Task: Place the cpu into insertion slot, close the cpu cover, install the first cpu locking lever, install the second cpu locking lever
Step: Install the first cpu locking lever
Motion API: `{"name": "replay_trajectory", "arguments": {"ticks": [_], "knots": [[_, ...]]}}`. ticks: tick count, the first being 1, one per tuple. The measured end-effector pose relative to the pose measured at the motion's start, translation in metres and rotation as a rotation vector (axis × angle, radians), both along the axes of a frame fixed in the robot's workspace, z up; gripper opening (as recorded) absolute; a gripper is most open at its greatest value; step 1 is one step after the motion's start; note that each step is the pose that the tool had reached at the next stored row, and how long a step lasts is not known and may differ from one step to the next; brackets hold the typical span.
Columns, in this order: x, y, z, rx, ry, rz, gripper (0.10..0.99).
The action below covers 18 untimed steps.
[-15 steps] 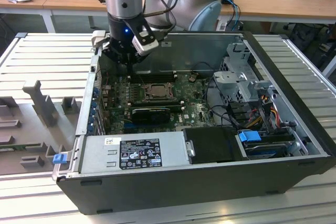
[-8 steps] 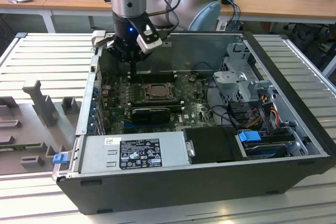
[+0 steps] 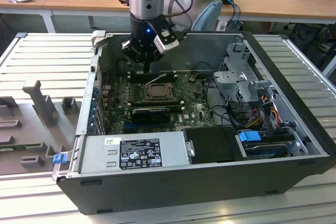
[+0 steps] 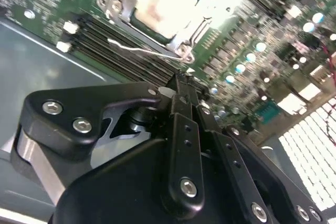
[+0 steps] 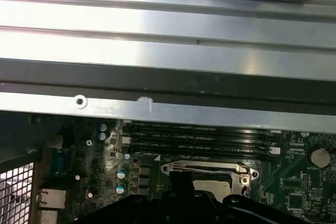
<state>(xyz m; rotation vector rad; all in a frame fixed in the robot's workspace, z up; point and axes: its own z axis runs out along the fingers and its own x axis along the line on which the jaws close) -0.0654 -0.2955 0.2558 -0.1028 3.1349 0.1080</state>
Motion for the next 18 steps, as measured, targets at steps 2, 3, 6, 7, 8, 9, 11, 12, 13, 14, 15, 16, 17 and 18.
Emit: {"name": "replay_trajectory", "arguments": {"ticks": [2,3,6,7,8,9,11,12,13,14,15,16,17,18], "knots": [[0.0031,0.0,-0.0007,0.0,0.0,0.0,0.106],[0.0031,-0.0001,-0.0007,0.0,0.0002,0.0,0.106],[0.0036,0.0,-0.0015,0.0,-0.0001,0.0,0.106],[0.0039,0.0,-0.0021,0.002,-0.0002,0.0,0.106],[0.0039,-0.0001,-0.0026,0.005,0.0002,0.0,0.106],[0.0039,-0.0003,-0.003,0.017,0.0001,0.0,0.106],[0.0039,-0.0019,-0.0035,0.054,0.0001,0.0,0.106],[0.004,-0.0022,-0.0049,0.056,-0.0002,0.0,0.106],[0.0041,-0.0025,-0.0072,0.056,-0.0001,0.0,0.106],[0.0045,-0.0025,-0.009,0.056,-0.0001,-0.001,0.106],[0.0052,-0.0025,-0.0109,0.056,-0.0002,-0.001,0.106],[0.0063,-0.0025,-0.0127,0.056,-0.0001,-0.001,0.106],[0.0093,-0.0026,-0.0157,0.056,-0.0001,-0.001,0.106],[0.0116,-0.0026,-0.0173,0.056,-0.0001,-0.001,0.106]]}}
